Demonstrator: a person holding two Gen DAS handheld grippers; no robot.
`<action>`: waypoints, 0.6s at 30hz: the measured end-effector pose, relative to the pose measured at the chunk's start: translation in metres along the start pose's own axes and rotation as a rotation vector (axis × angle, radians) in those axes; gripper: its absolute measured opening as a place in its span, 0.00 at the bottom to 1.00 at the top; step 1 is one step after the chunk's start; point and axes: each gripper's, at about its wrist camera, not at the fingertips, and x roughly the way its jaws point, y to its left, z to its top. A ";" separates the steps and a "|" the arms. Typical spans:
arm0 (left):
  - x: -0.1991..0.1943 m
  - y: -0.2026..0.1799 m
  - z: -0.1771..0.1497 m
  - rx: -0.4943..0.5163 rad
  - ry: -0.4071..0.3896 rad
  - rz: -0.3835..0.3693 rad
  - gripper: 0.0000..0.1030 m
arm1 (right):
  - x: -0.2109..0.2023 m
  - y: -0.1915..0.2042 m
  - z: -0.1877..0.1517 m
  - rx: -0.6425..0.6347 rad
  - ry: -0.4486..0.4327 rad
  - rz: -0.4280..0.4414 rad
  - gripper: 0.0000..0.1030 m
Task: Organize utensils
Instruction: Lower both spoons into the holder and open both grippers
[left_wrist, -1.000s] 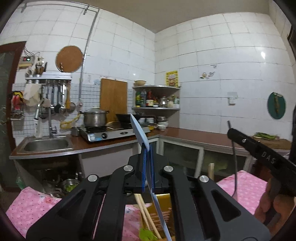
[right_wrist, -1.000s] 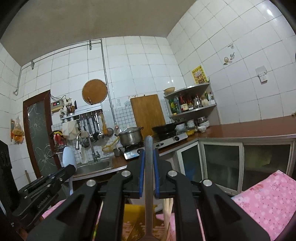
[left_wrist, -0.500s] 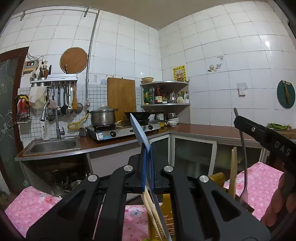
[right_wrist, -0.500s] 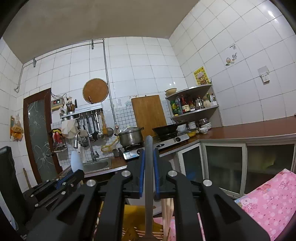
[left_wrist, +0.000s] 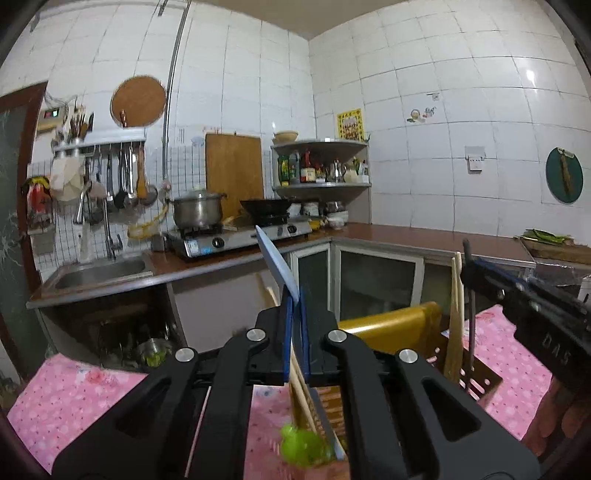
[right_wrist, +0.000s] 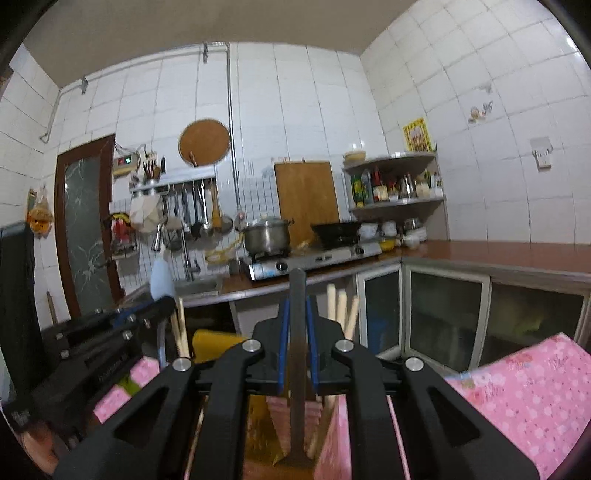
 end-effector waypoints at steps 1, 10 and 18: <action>-0.002 0.004 0.001 -0.021 0.025 -0.015 0.03 | -0.003 -0.001 -0.001 0.011 0.026 0.000 0.09; -0.028 0.021 0.004 -0.080 0.168 -0.059 0.48 | -0.015 -0.002 0.002 0.044 0.238 -0.025 0.15; -0.067 0.051 -0.009 -0.148 0.283 -0.029 0.76 | -0.058 0.003 -0.006 0.067 0.343 -0.091 0.37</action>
